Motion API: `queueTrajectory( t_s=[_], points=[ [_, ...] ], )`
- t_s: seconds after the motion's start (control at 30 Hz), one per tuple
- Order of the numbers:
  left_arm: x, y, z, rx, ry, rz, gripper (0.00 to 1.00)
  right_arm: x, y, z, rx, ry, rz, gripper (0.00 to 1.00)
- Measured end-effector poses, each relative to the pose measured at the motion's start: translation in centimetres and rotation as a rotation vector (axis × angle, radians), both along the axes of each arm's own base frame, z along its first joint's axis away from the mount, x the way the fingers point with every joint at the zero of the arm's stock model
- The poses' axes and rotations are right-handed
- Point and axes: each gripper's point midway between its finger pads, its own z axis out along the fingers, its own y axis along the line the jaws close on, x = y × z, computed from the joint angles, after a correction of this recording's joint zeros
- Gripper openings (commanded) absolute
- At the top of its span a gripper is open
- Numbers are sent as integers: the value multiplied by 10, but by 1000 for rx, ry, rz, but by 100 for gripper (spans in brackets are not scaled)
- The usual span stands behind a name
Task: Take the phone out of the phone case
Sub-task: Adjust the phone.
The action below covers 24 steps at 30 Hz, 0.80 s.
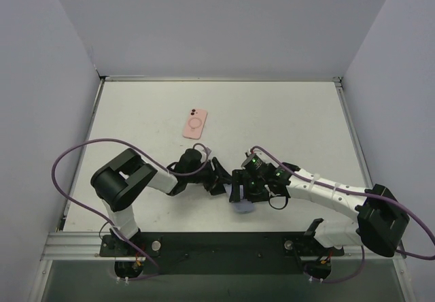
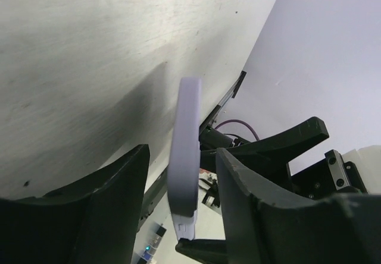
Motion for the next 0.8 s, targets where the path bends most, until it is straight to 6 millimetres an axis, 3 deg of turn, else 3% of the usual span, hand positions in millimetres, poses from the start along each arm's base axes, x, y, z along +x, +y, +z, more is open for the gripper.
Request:
queueTrajectory(
  t_s=[0.03,0.07,0.17,0.2,0.23,0.33,0.37,0.47,0.67,0.8],
  points=[
    [0,-3,1,-5,-1,-3,48,0,0,0,0,0,2,0],
    [1,-5,3,-9,-4,-5,38,-1,0,0,-1,0,4,0],
    [3,-10,7,-16,-18,-10,22,0,1,1,-1,-3,5,0],
    [4,-10,8,-14,-22,-11,6,0,0,1,-4,-6,5,6],
    [5,-11,7,-7,-28,-13,0,1,0,2,-4,-10,2,29],
    [8,-13,10,4,-32,-23,0,4,0,5,-10,-24,-6,75],
    [9,-13,11,16,-33,-28,0,6,-1,7,-16,-31,-6,79],
    [17,-16,18,70,-55,-31,0,13,-4,21,-48,-78,-5,83],
    [35,0,34,272,-92,25,0,30,13,93,-78,-351,56,82],
    [45,7,53,378,-107,29,0,29,28,125,-122,-496,128,77]
  ],
)
